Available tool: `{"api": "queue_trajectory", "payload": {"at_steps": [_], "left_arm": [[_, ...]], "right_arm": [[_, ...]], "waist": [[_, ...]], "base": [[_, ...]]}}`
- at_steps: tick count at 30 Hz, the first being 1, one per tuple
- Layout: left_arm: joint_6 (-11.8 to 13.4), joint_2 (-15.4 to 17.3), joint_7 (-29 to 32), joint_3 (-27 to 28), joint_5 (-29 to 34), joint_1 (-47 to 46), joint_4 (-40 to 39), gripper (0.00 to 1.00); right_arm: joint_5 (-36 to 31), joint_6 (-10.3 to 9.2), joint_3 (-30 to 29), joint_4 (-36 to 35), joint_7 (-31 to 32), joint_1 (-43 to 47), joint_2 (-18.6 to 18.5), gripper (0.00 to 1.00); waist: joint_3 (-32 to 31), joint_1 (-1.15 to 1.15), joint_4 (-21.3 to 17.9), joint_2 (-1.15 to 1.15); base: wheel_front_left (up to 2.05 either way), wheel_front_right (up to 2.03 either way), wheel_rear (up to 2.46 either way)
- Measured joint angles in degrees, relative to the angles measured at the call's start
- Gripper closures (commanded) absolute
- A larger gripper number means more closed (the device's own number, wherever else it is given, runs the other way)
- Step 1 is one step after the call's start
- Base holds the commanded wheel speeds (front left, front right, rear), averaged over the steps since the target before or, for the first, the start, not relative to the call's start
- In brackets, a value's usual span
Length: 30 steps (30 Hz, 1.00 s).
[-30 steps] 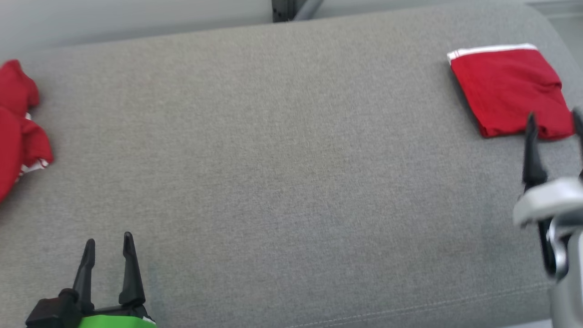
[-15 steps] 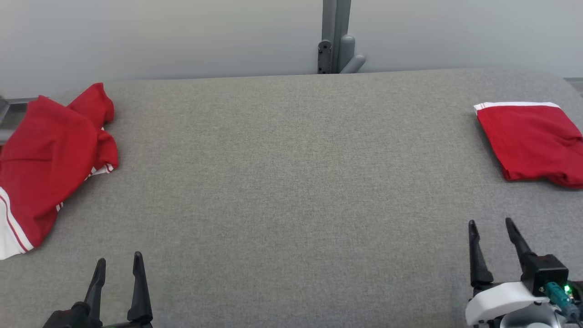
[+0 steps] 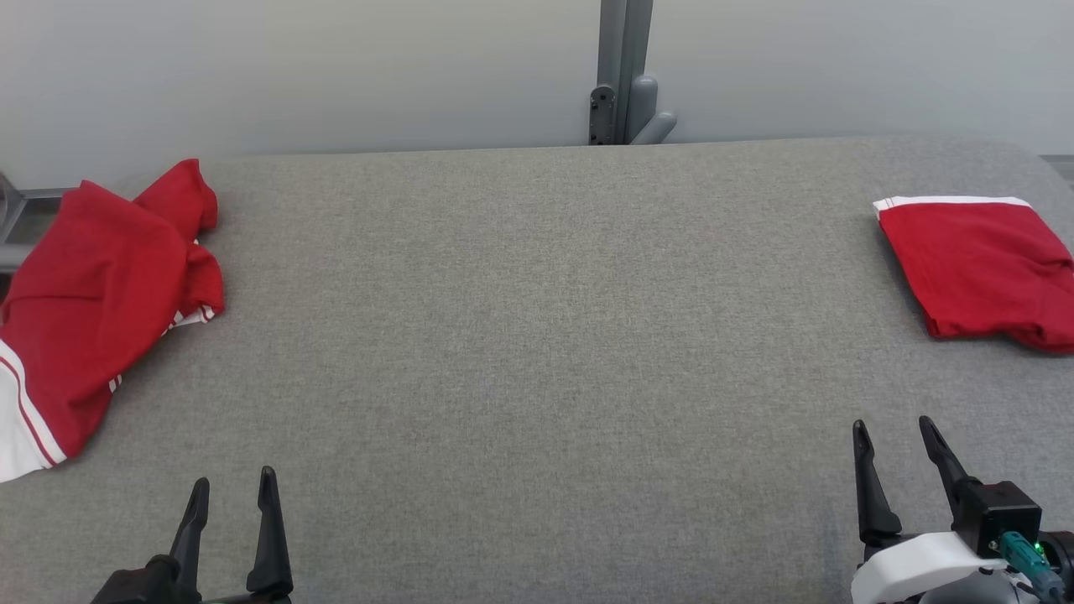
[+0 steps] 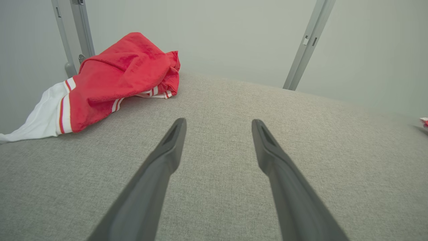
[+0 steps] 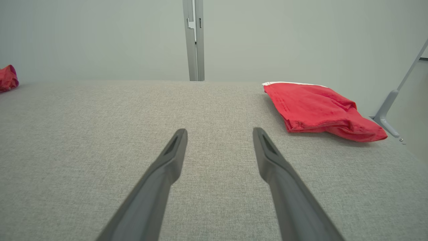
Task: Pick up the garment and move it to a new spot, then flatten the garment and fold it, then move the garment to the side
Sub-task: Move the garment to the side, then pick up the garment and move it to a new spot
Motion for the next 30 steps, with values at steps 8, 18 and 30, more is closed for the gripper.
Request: {"api": "queue_trajectory", "payload": {"at_steps": [8, 18, 30], "left_arm": [[0.0, 0.08, 0.0, -0.76, -0.09, -0.13, 0.01, 0.0], [0.0, 0.75, -0.01, -1.67, -0.55, -1.29, 0.8, 0.0], [0.0, 0.68, 0.0, -0.01, -0.97, -0.04, 1.25, 0.0]], "right_arm": [[0.11, 0.0, -0.05, 0.1, 0.0, 0.57, -0.01, 0.0], [0.63, 0.0, 1.4, -0.03, 0.0, 1.2, -0.05, 0.0], [1.41, 0.0, 6.99, -0.22, -0.01, 1.07, -0.01, 0.0]], "waist": [[0.36, 0.0, 0.02, 0.0], [0.39, 0.0, 5.14, 0.0], [-0.65, 0.0, 17.92, 0.0]], "base": [[0.0, 0.0, 0.0], [0.0, 0.0, 0.0], [0.0, 0.0, 0.0]]}}
